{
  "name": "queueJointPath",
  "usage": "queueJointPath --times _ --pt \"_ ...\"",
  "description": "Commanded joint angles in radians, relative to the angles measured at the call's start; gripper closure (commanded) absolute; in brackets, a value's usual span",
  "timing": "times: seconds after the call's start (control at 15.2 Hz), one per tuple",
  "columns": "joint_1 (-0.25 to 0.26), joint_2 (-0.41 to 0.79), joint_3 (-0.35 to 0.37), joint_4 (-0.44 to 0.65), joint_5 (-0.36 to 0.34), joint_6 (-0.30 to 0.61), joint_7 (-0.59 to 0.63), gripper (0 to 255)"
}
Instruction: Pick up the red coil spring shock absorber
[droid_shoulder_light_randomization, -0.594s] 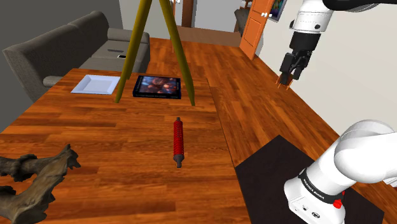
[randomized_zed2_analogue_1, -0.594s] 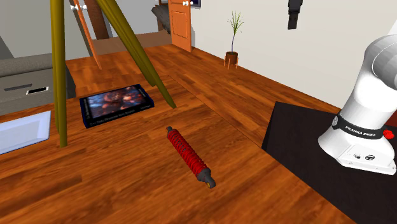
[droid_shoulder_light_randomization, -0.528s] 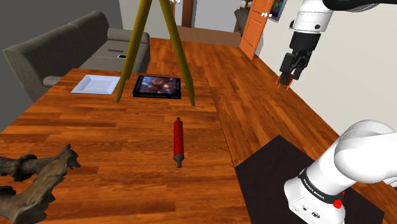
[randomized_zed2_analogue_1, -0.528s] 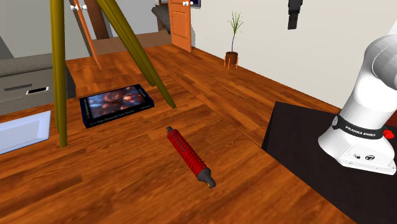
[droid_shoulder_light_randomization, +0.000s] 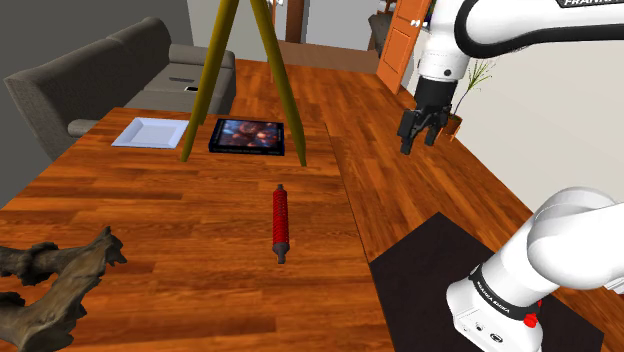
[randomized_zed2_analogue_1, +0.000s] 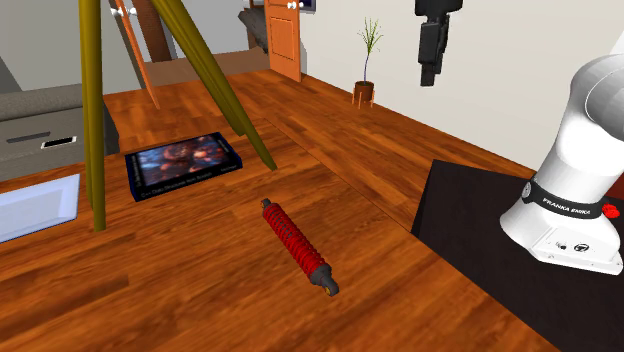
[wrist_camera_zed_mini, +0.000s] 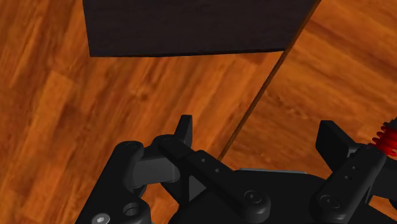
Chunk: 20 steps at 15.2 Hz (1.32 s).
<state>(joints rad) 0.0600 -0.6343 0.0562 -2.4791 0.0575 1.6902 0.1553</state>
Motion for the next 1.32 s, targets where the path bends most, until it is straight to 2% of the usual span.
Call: queueJointPath --times 0.0,0.33,0.66,0.92,1.25 --pt "0.008 0.044 0.029 -0.008 0.017 0.058 0.042 0" --pt "0.03 0.18 0.109 -0.007 0.052 0.204 0.155 0" --pt "0.044 0.348 0.182 0.032 0.057 0.341 0.272 0" --pt "0.052 0.499 0.23 0.091 0.031 0.437 0.375 0" --pt "0.072 0.7 0.266 0.196 -0.039 0.529 0.514 0"
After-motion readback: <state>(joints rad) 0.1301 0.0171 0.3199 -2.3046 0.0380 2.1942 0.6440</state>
